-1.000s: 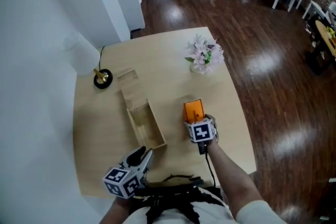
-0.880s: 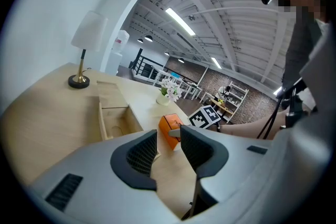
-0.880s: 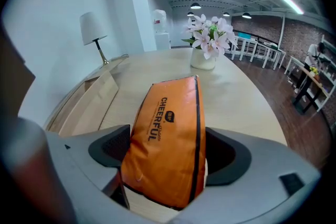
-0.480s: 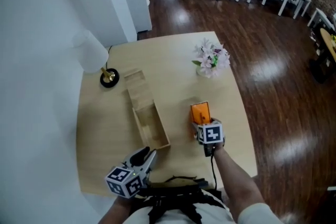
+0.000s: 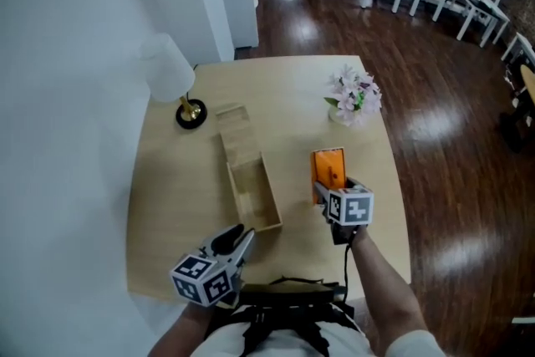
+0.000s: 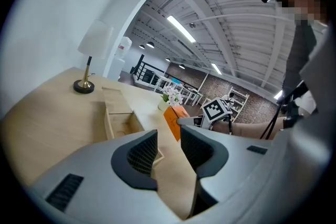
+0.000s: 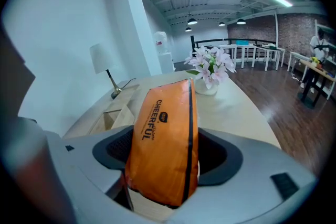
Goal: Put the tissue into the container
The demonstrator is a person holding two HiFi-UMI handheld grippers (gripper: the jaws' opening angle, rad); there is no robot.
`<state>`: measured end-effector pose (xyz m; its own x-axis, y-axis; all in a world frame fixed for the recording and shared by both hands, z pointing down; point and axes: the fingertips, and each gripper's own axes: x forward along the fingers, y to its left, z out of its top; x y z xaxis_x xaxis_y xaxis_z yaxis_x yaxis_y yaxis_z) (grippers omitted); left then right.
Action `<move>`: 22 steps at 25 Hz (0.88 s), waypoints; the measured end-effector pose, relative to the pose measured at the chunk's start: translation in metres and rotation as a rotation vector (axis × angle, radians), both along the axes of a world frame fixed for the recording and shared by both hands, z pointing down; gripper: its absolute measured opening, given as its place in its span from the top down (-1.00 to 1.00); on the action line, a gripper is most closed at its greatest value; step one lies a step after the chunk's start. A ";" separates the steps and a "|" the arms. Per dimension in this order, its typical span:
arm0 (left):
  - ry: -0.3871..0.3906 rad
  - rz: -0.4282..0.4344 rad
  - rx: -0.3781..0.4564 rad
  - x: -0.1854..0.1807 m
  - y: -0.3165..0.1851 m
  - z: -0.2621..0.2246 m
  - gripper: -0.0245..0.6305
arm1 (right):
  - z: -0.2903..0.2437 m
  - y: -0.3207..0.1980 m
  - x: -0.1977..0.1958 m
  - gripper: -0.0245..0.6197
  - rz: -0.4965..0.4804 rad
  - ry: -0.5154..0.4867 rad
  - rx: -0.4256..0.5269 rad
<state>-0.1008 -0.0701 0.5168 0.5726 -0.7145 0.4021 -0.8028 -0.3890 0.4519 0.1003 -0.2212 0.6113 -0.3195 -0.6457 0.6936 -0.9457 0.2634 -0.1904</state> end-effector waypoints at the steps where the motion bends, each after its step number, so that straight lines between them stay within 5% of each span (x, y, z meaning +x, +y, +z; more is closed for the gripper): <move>1: 0.002 -0.002 0.003 -0.002 0.001 -0.001 0.53 | -0.005 -0.001 -0.005 -0.22 -0.008 -0.003 0.009; 22: 0.031 -0.046 0.010 -0.065 0.018 0.001 0.53 | -0.035 0.022 -0.158 -0.22 -0.197 -0.059 0.016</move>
